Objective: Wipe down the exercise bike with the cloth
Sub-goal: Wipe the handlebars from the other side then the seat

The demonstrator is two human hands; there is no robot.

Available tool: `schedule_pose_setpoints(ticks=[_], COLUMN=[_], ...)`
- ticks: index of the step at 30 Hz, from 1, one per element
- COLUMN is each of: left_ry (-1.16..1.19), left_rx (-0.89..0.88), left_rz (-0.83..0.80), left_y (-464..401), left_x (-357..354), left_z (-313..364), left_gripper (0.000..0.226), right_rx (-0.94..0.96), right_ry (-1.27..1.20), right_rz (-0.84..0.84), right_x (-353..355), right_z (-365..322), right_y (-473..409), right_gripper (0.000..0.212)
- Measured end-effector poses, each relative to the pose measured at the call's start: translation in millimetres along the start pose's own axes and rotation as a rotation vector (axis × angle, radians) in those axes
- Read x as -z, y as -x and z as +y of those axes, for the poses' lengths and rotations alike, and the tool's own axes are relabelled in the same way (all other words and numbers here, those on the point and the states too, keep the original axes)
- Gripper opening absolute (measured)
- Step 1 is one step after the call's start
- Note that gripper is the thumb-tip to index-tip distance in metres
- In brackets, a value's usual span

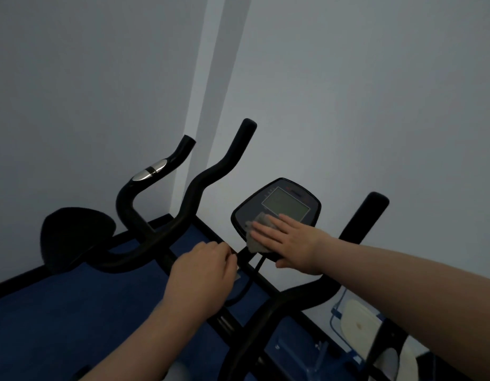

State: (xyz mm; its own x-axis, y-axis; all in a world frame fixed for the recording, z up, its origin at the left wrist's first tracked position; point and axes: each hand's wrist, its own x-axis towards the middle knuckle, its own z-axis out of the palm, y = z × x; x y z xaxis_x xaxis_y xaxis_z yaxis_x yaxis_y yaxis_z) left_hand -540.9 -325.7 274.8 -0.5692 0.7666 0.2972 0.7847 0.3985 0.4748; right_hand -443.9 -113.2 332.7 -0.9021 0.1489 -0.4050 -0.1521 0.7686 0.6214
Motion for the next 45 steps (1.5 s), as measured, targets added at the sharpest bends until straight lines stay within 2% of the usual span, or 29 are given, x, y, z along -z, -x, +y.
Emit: schedule_pose_setpoints(ticks=[5, 9, 12, 15, 19, 23, 26, 29, 31, 35, 40, 45], left_ry=[-0.022, 0.016, 0.060, 0.078, 0.089, 0.097, 0.076, 0.011, 0.004, 0.011, 0.075, 0.137], left_rx=[-0.002, 0.027, 0.049, 0.068, 0.078, 0.060, 0.044, 0.012, 0.009, 0.023, 0.056, 0.077], left_rz=[0.015, 0.049, 0.064, 0.063, 0.047, 0.021, 0.004, -0.006, -0.005, 0.016, 0.031, 0.022], left_y=[-3.5, -1.9, -0.4, 0.3, -2.6, -1.1, 1.6, 0.9, -0.3, -1.2, -1.6, -1.6], left_x=[-4.5, -3.6, -0.4, 0.7, 0.1, 3.0, 3.6, 3.9, 2.9, 1.4, 3.2, 6.5], left_z=[-1.0, -0.1, -1.5, -0.8, -2.6, -0.9, 0.1, 4.1, 3.8, 2.4, -1.5, -1.1], left_gripper=[0.027, 0.027, 0.026, 0.026, 0.026, 0.027, 0.026, 0.025, 0.024, 0.026, 0.028, 0.030], right_rx=[-0.021, -0.216, -0.359, -0.522, -0.894, -1.095, -0.952, -0.656, -0.569, -0.562, -0.536, -0.608], right_ry=[-0.061, -0.394, -0.500, -0.557, -0.680, -0.877, -0.756, -0.678, -0.640, -0.586, -0.632, -0.655], right_rz=[0.087, 0.272, 0.355, 0.365, 0.323, 0.106, 0.015, 0.047, 0.062, 0.102, 0.111, 0.059], right_x=[-5.7, -2.3, -2.3, -5.4, -14.0, -2.2, 2.5, 2.1, 0.6, 0.5, 10.5, 0.4], right_z=[-4.4, -16.2, -12.0, 15.5, 31.3, 1.5, -34.2, -51.1, -47.0, -31.3, 3.1, 23.9], right_y=[-19.9, -58.2, -76.6, -76.9, -53.3, -41.3, -38.6, -39.6, -41.6, -62.3, -89.3, -66.0], right_gripper=[0.071, 0.064, 0.059, 0.058, 0.061, 0.071, 0.072, 0.072, 0.071, 0.068, 0.066, 0.066])
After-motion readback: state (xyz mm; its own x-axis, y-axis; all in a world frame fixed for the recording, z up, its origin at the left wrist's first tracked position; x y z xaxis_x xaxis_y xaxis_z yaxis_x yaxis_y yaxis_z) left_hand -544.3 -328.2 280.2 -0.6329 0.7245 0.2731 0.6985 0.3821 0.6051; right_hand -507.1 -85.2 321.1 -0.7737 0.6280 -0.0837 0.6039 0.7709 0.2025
